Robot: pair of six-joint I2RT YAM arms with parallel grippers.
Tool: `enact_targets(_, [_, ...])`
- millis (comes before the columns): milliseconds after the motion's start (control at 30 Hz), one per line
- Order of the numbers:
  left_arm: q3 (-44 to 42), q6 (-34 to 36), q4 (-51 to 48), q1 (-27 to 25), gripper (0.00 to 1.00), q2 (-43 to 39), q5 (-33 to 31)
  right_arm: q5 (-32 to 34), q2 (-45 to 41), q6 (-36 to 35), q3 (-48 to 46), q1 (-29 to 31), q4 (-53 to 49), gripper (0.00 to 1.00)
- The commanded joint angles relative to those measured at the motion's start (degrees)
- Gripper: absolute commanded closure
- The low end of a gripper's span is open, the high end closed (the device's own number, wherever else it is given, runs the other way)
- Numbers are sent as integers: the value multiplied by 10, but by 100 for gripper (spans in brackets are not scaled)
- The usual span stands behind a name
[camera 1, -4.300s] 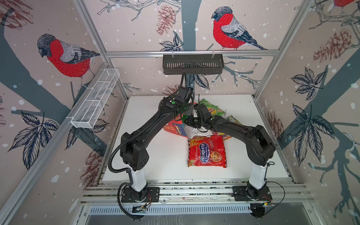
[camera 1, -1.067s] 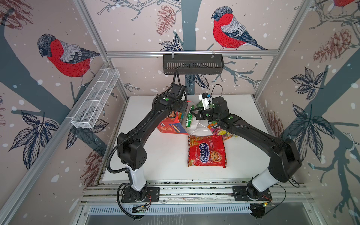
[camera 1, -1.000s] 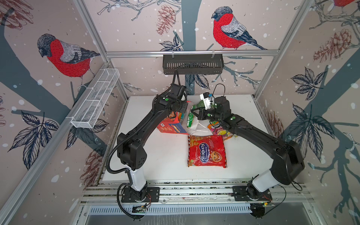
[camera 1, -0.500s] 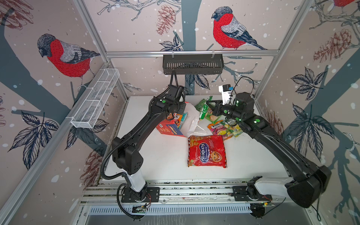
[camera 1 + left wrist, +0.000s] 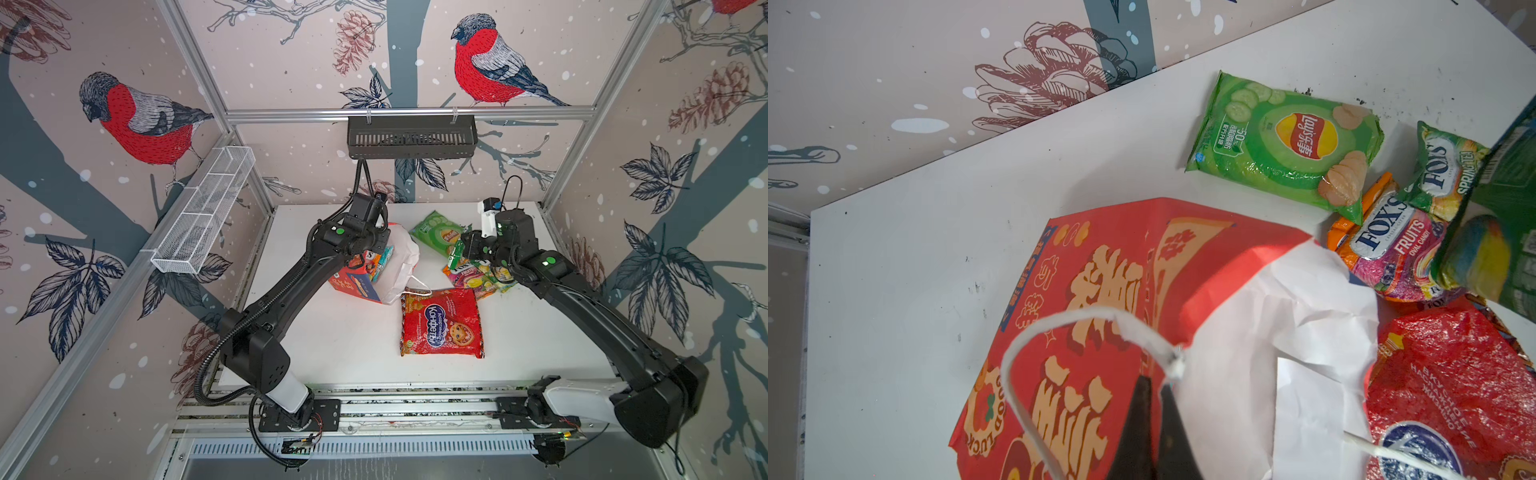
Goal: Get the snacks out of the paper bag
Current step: 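Carry the green FOX'S packet toward the other packets on the table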
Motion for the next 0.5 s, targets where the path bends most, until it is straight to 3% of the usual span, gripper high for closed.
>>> enact_targets(0, [-11,4,35,2,100,-14,-8,18,9,15,-10,0,24,100])
enact_targets(467, [-41,-5,44,2,100,-42,-16,44,130,34,14,14,1,100])
